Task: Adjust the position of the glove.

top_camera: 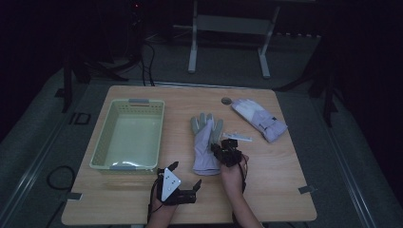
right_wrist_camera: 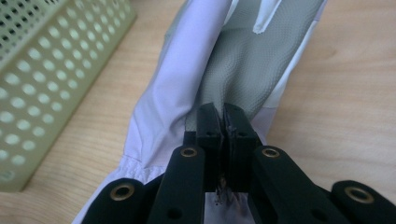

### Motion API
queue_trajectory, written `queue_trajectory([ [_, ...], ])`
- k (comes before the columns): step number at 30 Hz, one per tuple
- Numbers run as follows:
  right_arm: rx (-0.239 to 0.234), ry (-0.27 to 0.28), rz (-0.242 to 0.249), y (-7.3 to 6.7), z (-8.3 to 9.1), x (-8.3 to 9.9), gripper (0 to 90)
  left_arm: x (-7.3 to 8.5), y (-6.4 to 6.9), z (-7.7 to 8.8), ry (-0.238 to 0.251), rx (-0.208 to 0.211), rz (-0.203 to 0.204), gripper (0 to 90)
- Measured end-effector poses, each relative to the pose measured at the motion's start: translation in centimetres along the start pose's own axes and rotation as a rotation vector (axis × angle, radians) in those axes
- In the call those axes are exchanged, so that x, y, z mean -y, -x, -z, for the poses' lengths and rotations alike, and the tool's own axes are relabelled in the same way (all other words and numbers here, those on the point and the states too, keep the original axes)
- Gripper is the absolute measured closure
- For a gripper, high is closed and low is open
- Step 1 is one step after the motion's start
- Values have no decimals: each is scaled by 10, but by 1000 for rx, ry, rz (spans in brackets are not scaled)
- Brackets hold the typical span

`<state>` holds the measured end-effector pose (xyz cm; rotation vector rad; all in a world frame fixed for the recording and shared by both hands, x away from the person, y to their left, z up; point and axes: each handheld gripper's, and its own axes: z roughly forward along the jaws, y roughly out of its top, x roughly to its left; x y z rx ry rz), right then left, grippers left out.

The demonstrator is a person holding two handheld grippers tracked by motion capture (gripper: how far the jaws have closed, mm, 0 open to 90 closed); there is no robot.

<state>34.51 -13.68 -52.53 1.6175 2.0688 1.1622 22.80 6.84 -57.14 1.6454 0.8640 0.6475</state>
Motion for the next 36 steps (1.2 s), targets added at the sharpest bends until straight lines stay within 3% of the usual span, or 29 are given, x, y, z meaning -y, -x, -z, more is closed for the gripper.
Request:
queue_trajectory([
  [2,31,-24,18,-1,-6,5,863,0,0,0,0,2,3,1],
  [7,37,-41,9,5,-14,10,844,0,-1,0,-1,9,5,1],
  [16,23,-34,15,11,-10,8,617,0,-1,0,-5,18,3,1],
  [20,24,-45,93,18,-6,7,537,0,0,0,-4,19,0,1],
  [24,44,-68,147,25,-2,4,521,0,-1,0,-4,19,3,1],
  [27,26,-81,190,29,3,-1,533,0,-1,0,-5,19,4,1],
  [30,-35,-87,165,33,11,-3,561,0,-1,-1,-6,18,5,1],
  [32,-43,-81,195,32,16,-3,533,0,-1,-1,-6,18,6,1],
  [36,-72,-55,198,32,24,-5,513,0,-1,0,-5,18,4,1],
])
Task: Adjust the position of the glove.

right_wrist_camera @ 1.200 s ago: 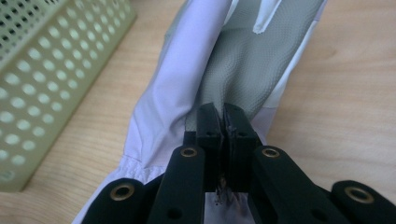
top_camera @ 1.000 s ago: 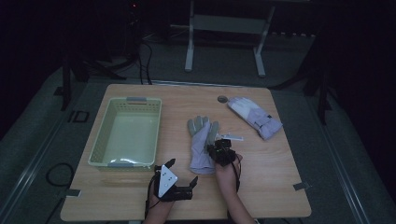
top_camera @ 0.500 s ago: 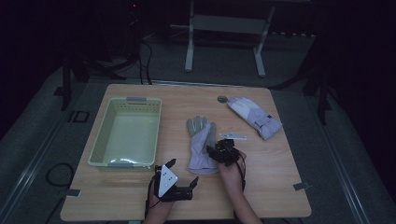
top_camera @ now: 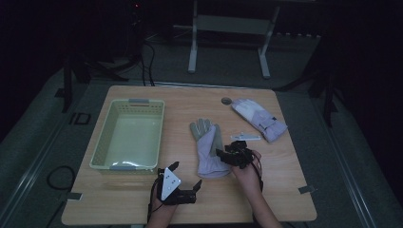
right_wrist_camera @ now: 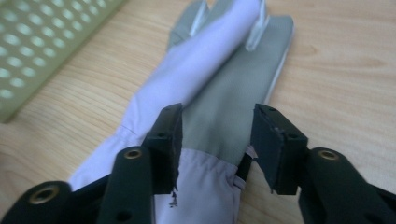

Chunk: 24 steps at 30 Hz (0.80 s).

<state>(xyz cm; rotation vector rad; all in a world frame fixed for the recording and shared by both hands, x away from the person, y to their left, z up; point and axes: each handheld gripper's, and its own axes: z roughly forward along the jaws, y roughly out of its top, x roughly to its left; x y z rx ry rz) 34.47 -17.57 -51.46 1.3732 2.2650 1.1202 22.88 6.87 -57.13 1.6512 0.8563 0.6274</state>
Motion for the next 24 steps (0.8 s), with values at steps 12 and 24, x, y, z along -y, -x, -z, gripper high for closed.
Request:
queue_trajectory([
  [12,26,68,133,29,33,-18,528,0,0,0,1,0,1,1],
  [24,97,81,126,80,47,-35,508,0,0,0,3,-4,6,1],
])
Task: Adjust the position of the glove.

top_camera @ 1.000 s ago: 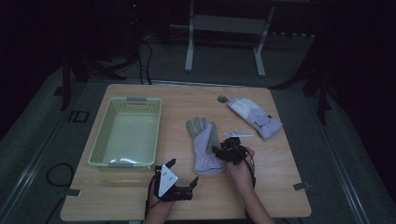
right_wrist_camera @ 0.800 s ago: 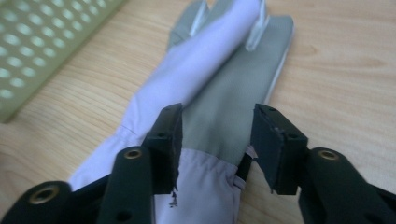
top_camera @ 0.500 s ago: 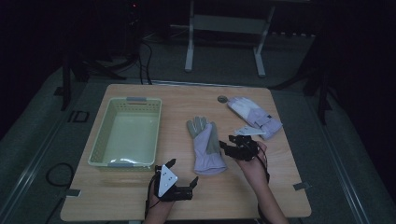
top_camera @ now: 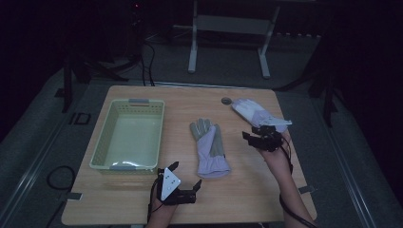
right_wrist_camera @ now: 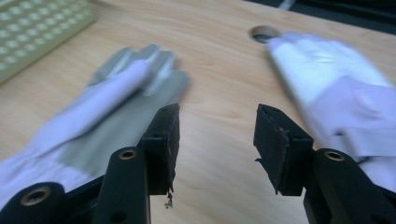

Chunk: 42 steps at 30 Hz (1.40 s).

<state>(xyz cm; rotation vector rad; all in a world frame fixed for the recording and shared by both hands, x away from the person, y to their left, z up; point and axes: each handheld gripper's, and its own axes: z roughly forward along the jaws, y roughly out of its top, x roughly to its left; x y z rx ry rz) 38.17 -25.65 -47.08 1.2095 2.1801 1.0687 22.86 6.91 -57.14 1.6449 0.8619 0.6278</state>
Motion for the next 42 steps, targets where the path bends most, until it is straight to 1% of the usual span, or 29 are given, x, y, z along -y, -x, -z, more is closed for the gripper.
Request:
queue_trajectory([
  [1,6,7,-3,10,1,-1,508,0,0,0,-1,0,-2,1],
  [2,6,7,-3,10,1,-1,508,0,0,0,-1,0,-2,1],
  [3,30,9,-6,20,2,-3,511,0,0,0,0,0,-1,1],
  [4,30,9,-6,20,2,-3,511,0,0,0,0,0,-1,1],
  [5,39,19,-10,31,1,-4,511,0,0,0,-1,0,-1,1],
  [6,39,19,-10,31,1,-4,511,0,0,0,-1,0,-1,1],
  [7,71,14,-10,41,0,-6,511,0,0,0,-1,-1,0,1],
  [8,71,14,-10,41,0,-6,511,0,0,0,-1,-1,0,1],
  [9,83,19,-10,47,-2,-7,511,0,0,0,-1,-1,1,1],
  [12,115,28,-36,61,-7,-9,516,0,0,0,1,-4,1,1],
  [13,119,27,-48,67,-12,-10,526,0,0,0,1,-4,3,1],
  [14,119,27,-48,67,-12,-10,526,0,0,0,1,-4,3,1],
  [15,115,0,-68,74,-20,-11,566,0,0,0,1,-5,5,1],
  [16,115,0,-68,74,-20,-11,566,0,0,0,1,-5,5,1],
  [17,111,-39,-72,79,-30,-12,561,0,0,0,2,-5,7,1],
  [18,111,-39,-72,79,-30,-12,561,0,0,0,2,-5,7,1],
  [19,87,-48,-77,83,-39,-13,537,0,0,0,1,-5,7,1],
  [20,87,-48,-77,83,-39,-13,537,0,0,0,1,-5,7,1],
  [21,94,-61,-79,85,-44,-14,534,0,0,0,2,-6,7,1],
  [22,114,-78,-71,87,-48,-15,533,0,0,1,0,-6,7,1],
  [23,119,-96,-79,92,-55,-16,521,0,-1,1,0,-5,8,1],
  [25,130,-118,-85,98,-61,-20,520,0,-1,1,0,-3,11,1],
  [28,154,-137,-91,105,-69,-25,502,0,-1,1,0,-3,11,1],
  [31,168,-149,-99,113,-75,-29,483,0,-1,1,1,-2,11,1],
  [33,164,-152,-113,118,-79,-31,470,0,-1,1,1,-2,12,1],
  [35,180,-157,-117,122,-81,-32,471,0,-1,1,1,-2,12,1],
  [39,177,-172,-122,128,-85,-32,496,0,-1,1,2,-4,12,1],
  [40,168,-181,-144,132,-88,-30,510,0,-1,1,3,-7,9,1],
  [42,168,-197,-148,134,-92,-27,508,0,-1,1,4,-7,8,1],
])
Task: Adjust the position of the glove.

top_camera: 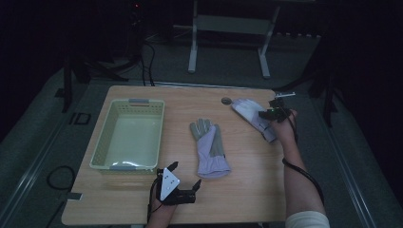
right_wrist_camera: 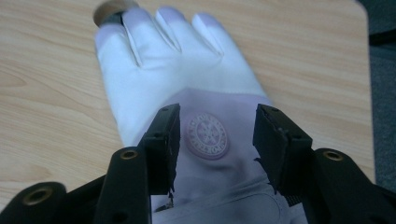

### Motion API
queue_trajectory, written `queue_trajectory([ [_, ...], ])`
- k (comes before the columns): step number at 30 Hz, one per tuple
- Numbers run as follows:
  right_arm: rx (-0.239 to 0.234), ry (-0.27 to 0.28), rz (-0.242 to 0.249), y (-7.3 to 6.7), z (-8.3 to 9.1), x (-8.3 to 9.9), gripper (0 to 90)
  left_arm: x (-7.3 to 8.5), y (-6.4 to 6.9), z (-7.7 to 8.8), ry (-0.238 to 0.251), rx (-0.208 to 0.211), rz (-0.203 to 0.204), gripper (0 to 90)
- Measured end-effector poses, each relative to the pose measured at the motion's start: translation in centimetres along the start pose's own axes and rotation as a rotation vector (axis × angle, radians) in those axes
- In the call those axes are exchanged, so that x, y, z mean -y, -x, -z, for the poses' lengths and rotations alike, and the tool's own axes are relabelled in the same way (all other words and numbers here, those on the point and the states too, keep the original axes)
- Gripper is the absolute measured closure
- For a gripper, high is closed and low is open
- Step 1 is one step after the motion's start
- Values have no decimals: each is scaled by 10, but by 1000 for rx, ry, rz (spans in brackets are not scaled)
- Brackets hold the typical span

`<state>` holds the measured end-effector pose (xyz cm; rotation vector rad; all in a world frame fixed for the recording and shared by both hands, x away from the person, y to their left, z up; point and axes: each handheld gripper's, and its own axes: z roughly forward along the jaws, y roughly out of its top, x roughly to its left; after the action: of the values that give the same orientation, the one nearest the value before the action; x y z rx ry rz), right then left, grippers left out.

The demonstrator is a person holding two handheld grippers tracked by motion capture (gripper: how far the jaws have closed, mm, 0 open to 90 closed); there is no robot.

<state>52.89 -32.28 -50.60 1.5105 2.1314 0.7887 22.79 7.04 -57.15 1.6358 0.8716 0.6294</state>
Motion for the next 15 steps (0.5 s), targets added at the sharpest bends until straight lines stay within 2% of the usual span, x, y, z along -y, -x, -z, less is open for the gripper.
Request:
queue_trajectory([
  [3,-26,-32,-6,0,-10,3,496,0,0,0,-1,2,4,1],
  [5,-40,-77,2,0,-17,6,514,0,0,0,-3,3,4,1],
  [7,-59,-74,12,0,-20,9,547,0,0,0,-3,3,1,1],
  [10,-86,-76,1,2,-19,11,616,0,0,0,-3,2,-1,1],
  [12,-84,-86,-7,0,-19,10,644,0,0,0,-3,2,1,1],
  [13,-84,-86,-9,-2,-19,10,702,0,0,0,-3,2,2,1],
  [15,-80,-81,-34,-4,-16,10,750,0,0,0,-1,1,2,1],
])
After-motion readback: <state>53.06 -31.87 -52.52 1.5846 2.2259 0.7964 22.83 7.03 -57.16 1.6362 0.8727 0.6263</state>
